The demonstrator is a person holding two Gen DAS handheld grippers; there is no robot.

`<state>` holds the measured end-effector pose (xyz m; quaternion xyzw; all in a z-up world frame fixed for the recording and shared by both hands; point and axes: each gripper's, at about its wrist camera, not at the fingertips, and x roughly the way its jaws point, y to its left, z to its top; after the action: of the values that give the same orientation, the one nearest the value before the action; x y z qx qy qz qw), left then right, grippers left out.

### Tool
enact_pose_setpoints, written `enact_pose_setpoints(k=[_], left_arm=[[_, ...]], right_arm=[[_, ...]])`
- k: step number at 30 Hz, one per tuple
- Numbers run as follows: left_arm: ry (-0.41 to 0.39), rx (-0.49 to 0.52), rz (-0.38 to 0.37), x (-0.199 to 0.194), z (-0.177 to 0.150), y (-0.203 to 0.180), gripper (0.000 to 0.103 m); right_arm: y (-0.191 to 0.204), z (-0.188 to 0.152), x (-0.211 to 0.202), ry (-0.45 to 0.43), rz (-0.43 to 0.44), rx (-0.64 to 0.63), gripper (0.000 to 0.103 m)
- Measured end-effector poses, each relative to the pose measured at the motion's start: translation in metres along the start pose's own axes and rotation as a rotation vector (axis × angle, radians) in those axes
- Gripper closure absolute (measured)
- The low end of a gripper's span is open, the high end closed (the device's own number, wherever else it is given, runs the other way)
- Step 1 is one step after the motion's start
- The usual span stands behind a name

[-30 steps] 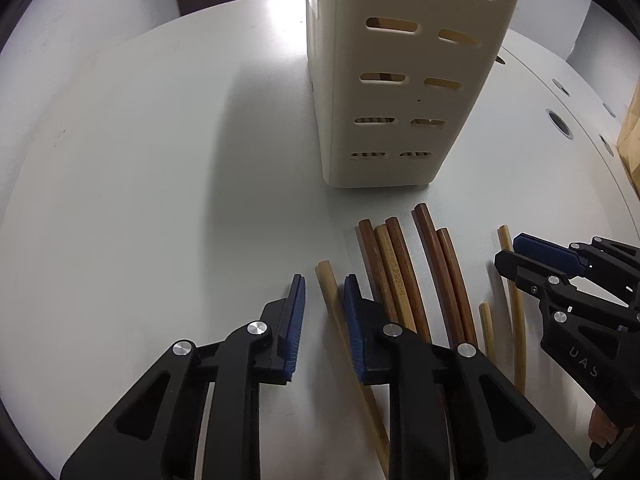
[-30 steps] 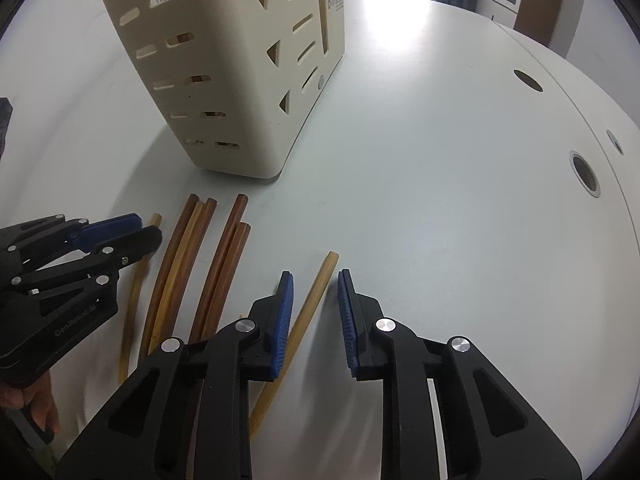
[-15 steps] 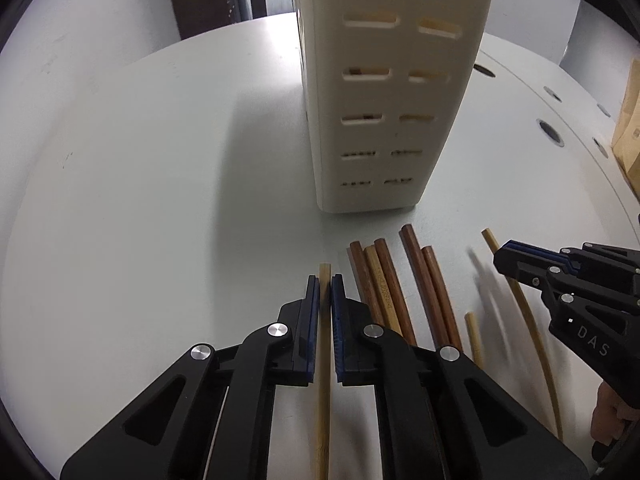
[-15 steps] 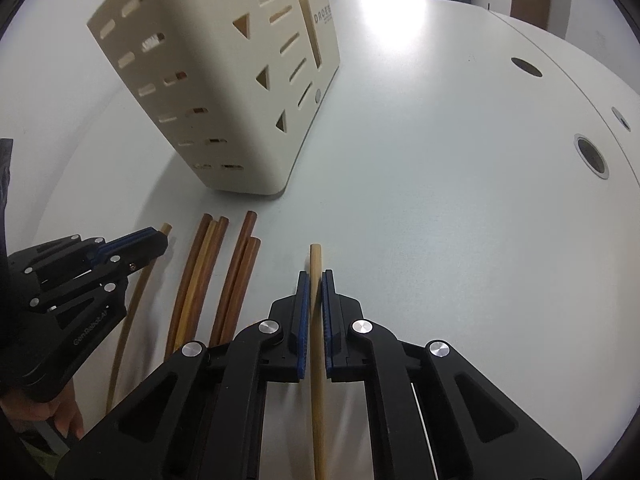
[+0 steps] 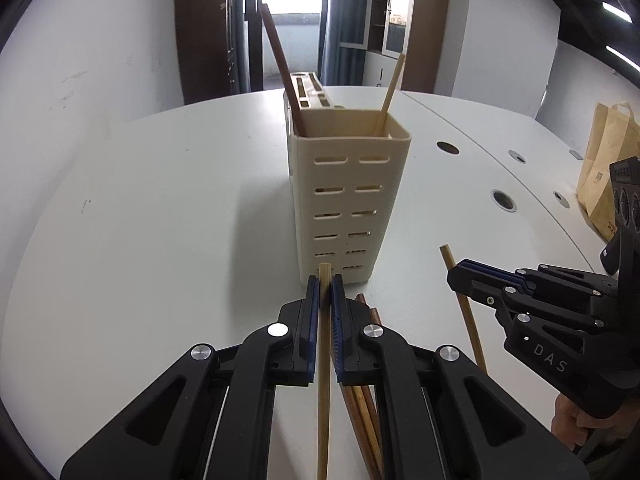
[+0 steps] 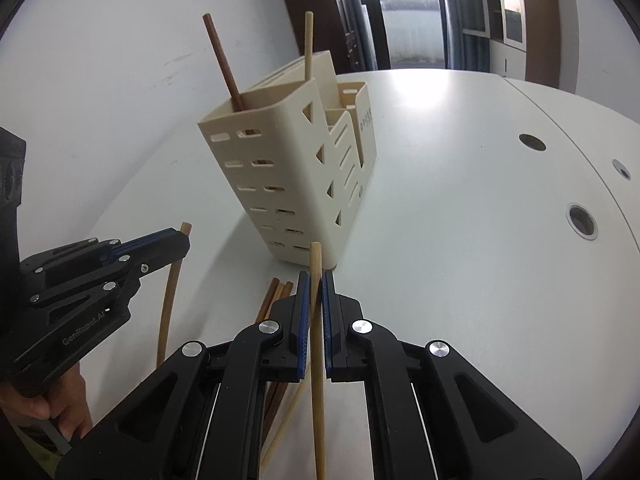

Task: Organize utensils
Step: 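Lift a pale chopstick with the left tool while the right tool lifts another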

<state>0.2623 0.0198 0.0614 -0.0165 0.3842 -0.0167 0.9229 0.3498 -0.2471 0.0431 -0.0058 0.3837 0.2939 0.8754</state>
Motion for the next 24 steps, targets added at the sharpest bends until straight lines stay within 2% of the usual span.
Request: enact_pose_setpoints(k=[13, 24], left_arm=[[-0.149, -0.010, -0.016, -0.048, 0.024, -0.004, 0.097], [-0.221, -0.006, -0.049, -0.065, 0.041, -0.005, 0.097]], right_arm=[[0.017, 0.014, -0.051, -0.157, 0.019, -0.048, 0.096], [0.023, 0.037, -0.061, -0.228, 0.051, -0.080, 0.096]])
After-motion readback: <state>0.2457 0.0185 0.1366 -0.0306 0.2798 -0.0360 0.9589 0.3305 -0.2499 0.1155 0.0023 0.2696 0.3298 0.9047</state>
